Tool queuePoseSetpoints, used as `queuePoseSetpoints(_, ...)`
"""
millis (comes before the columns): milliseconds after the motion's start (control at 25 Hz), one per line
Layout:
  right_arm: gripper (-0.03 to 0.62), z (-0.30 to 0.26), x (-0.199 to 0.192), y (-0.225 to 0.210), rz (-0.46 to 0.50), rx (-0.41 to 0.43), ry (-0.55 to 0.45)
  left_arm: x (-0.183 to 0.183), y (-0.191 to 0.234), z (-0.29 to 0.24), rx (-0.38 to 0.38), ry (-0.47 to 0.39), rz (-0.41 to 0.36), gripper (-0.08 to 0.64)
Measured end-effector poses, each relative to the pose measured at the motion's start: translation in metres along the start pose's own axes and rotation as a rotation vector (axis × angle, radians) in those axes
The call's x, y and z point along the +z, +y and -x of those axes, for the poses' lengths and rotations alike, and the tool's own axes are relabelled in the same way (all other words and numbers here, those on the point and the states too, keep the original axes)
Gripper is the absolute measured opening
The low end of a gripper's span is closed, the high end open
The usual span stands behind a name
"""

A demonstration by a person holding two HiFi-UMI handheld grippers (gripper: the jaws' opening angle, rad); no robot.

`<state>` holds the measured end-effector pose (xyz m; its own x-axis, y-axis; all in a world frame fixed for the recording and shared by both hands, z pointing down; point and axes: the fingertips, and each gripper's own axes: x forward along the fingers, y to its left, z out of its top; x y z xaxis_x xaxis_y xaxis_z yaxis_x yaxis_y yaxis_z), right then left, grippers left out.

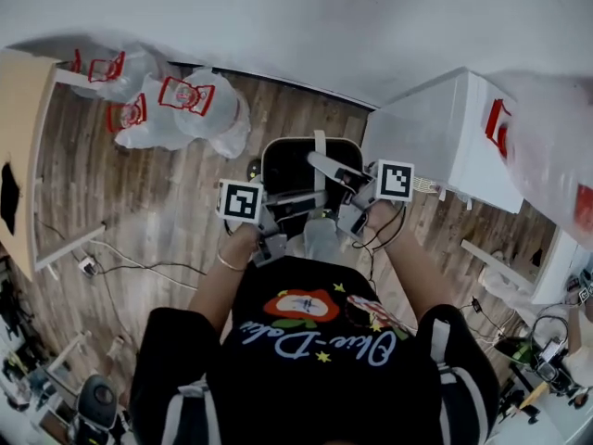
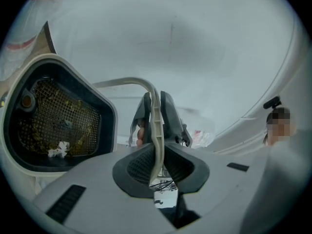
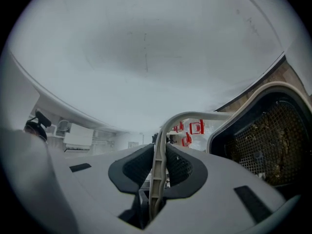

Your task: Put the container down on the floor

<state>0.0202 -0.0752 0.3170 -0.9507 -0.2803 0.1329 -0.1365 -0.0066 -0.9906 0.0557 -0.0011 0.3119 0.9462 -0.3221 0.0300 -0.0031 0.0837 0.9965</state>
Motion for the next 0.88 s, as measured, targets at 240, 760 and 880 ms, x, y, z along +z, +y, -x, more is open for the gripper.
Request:
queuePoseSetpoints(240,0.063,-0.054,0.031,-0.046,-0.003,-0.063,0.025,0.060,0.044,0.020,0.003,-0.009,-0.009,0.049)
queuePoseSetpoints(760,0.064,-0.108,0.065,-0.130,0.002,-0.142,0.038,0.122,0.125,0.032,0.014,-0.014,0.001,0.049)
queuePoseSetpoints(880,0.064,-0.119,0.068,-0.155,0.016,-0.169,0.053,0.133,0.149,0.036,0.028,-0.005,-0.013,0.049)
